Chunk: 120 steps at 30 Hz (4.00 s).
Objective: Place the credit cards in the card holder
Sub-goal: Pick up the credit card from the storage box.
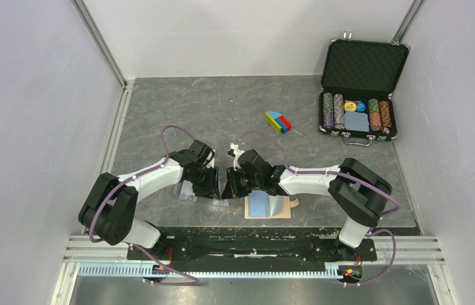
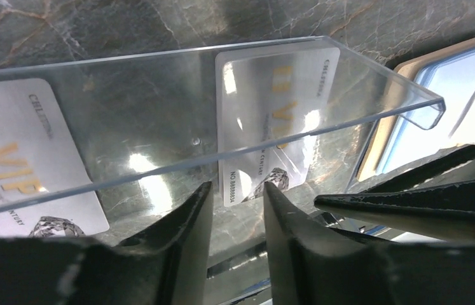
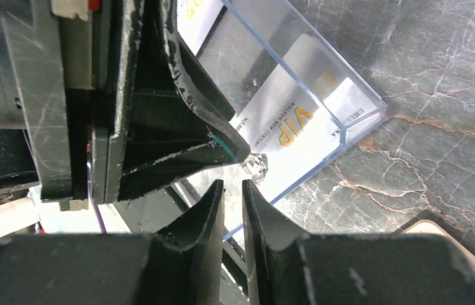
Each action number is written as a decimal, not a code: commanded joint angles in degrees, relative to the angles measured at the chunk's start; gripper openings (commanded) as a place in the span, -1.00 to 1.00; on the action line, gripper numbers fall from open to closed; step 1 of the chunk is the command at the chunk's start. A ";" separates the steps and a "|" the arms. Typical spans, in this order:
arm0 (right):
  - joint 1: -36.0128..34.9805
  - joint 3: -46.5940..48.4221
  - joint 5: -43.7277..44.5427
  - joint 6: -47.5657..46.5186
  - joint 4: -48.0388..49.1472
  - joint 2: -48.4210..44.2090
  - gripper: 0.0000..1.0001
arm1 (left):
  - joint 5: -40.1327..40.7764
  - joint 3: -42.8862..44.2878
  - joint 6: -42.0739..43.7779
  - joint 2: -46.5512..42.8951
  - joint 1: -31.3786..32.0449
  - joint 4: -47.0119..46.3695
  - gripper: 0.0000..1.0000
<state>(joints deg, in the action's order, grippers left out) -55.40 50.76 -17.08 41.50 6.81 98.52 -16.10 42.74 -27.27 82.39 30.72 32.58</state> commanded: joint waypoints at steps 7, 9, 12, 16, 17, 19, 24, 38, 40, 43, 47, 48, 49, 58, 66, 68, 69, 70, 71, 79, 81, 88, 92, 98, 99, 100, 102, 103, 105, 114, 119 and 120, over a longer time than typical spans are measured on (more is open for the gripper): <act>-0.41 0.02 1.18 -1.09 -0.53 -2.47 -0.66 | 4.01 2.97 -0.47 1.82 3.02 1.07 -0.64; -0.42 -0.04 2.55 -1.69 -1.89 -4.07 -0.60 | 5.51 3.78 -0.40 2.54 3.67 2.16 -0.73; -0.46 -0.22 5.99 -2.85 -4.67 -7.38 -0.45 | 7.67 4.83 -0.29 2.95 4.90 3.48 -0.83; -0.27 -0.67 10.28 -4.28 -7.88 -11.20 -0.14 | 9.86 6.40 -0.65 2.95 6.68 4.74 -0.95; -0.21 -0.67 10.85 -4.63 -8.83 -11.72 -0.07 | 10.23 6.87 -0.71 2.88 7.09 5.15 -0.95; -0.07 -0.58 11.38 -5.26 -9.73 -12.00 0.07 | 11.26 7.95 -0.88 2.78 7.91 5.98 -0.95; 0.09 -1.02 10.77 -5.77 -10.14 -10.44 0.29 | 14.45 10.90 -1.12 2.71 10.11 8.84 -0.96; 0.93 -3.80 9.72 -5.26 -8.10 -9.32 0.01 | 14.50 13.49 -1.30 5.60 12.70 9.75 -0.96; 1.28 -4.84 8.70 -4.72 -7.26 -9.28 -0.08 | 14.52 13.85 -1.38 5.63 12.85 9.79 -0.96; 1.50 -5.41 7.87 -4.52 -5.23 -9.30 -0.16 | 14.11 14.38 -1.67 5.50 12.87 9.70 -0.96; 1.76 -5.65 7.61 -4.41 -4.96 -9.60 -0.21 | 11.21 13.92 -2.20 3.75 12.96 7.67 -0.95; 1.78 -5.67 7.63 -4.45 -4.96 -9.70 -0.22 | 10.38 13.74 -2.49 3.20 12.96 6.90 -0.95; 1.78 -5.67 7.53 -4.42 -4.96 -9.83 -0.22 | 9.66 13.46 -2.82 2.52 12.97 6.19 -0.95; 2.05 -5.98 7.50 -4.32 -4.96 -10.25 -0.24 | 6.59 11.34 -5.14 -1.62 12.96 1.36 -0.83; 2.48 -6.11 7.85 -4.49 -5.46 -11.37 -0.23 | 5.87 9.44 -5.39 3.20 12.96 -0.32 -0.76; 2.66 -6.11 8.10 -4.78 -6.04 -11.84 -0.21 | 6.48 9.13 -5.40 4.11 12.96 -0.30 -0.75; 2.79 -6.07 8.20 -4.90 -6.25 -12.09 -0.20 | 6.59 8.97 -5.42 4.38 12.96 -0.39 -0.75; 2.92 -6.06 8.24 -5.01 -6.49 -12.35 -0.20 | 6.69 8.79 -5.41 4.59 12.96 -0.49 -0.75; 3.01 -6.03 8.33 -5.17 -6.64 -12.62 -0.19 | 6.86 8.70 -5.37 4.48 12.96 -0.59 -0.80; 4.93 -5.49 8.66 -6.28 -9.43 -19.00 0.16 | 10.06 9.44 -6.24 -6.13 12.96 1.23 -0.95; 6.15 -5.83 8.30 -6.59 -9.60 -21.97 0.30 | 11.35 9.88 -6.57 -10.97 12.96 2.77 -0.95; 12.93 -9.68 0.09 -6.34 -8.71 -33.72 0.63 | 4.44 3.68 -13.30 -25.90 12.96 -2.30 -0.96; 17.58 -14.11 -9.05 -3.38 -3.20 -38.83 0.71 | -7.44 -5.93 -21.85 -32.31 12.96 -21.01 -0.95; 18.58 -16.19 -16.69 0.78 3.97 -40.17 0.51 | -12.30 -15.00 -30.64 -38.40 12.96 -38.70 -0.95; 18.58 -16.43 -17.36 1.39 4.84 -40.08 0.47 | -12.27 -15.74 -31.48 -39.43 12.96 -39.78 -0.96; 18.60 -16.60 -18.14 1.92 5.77 -39.81 0.40 | -12.34 -16.51 -32.23 -40.22 12.96 -41.14 -0.95; 18.60 -17.00 -19.20 2.93 7.30 -39.36 0.27 | -12.30 -17.44 -33.25 -41.25 12.96 -42.51 -0.96; 18.62 -17.37 -20.14 3.45 8.98 -39.15 0.21 | -12.30 -17.81 -33.71 -41.51 12.96 -43.04 -0.96; 18.57 -18.81 -22.49 5.96 13.42 -38.44 0.12 | -12.08 -18.68 -34.86 -41.78 12.96 -44.09 -0.95; 18.48 -22.22 -27.64 13.31 27.06 -36.60 -0.60 | -12.29 -20.25 -36.63 -40.66 12.96 -47.69 -0.92; 18.48 -21.41 -28.71 12.43 26.43 -36.34 -1.00 | -12.00 -19.54 -35.43 -40.71 12.95 -45.06 -0.67; 18.51 -21.20 -28.64 12.05 25.87 -36.25 -1.00 | -11.95 -19.53 -35.25 -40.82 12.96 -44.81 -0.63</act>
<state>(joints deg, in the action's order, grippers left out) -36.86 28.14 -43.75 54.04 29.98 61.98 -27.22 22.15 -61.65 41.95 43.53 -10.81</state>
